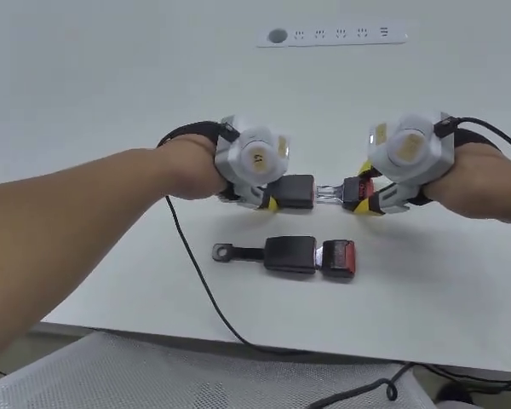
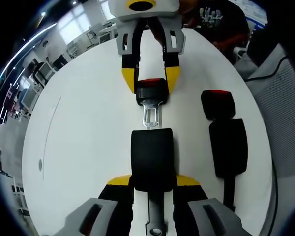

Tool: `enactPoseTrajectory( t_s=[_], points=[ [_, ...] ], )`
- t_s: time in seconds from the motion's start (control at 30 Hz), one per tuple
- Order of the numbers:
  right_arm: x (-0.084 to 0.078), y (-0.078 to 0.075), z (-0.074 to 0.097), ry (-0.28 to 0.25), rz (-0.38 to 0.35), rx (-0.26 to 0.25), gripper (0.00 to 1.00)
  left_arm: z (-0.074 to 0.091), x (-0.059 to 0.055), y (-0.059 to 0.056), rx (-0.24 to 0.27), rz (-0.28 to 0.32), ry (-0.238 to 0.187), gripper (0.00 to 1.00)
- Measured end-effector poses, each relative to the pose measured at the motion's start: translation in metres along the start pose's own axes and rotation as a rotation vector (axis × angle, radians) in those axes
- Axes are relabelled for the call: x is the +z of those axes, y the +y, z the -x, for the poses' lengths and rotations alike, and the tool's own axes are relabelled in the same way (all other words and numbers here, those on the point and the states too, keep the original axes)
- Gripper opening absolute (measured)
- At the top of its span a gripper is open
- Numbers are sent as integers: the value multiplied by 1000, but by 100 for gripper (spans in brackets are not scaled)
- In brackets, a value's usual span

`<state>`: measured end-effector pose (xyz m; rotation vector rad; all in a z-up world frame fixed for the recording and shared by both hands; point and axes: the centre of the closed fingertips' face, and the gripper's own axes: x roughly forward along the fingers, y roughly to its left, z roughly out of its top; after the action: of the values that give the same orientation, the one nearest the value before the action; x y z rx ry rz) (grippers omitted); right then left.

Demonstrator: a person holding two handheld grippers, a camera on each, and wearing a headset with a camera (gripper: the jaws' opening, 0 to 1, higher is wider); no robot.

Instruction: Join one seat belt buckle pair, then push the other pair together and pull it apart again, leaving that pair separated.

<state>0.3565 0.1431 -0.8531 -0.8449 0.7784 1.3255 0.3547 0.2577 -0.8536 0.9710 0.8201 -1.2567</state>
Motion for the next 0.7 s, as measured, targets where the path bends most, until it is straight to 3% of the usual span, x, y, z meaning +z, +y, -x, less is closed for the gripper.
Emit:
enactPoseTrajectory(
  t_s=[0.37,0.7],
  points=[
    [-53,0,25,38,-13,-16,34,-2,-2,2,0,11,4,31],
    [-68,3,32,41,-51,26,35,-3,-2,4,4,18,3,31]
  ],
)
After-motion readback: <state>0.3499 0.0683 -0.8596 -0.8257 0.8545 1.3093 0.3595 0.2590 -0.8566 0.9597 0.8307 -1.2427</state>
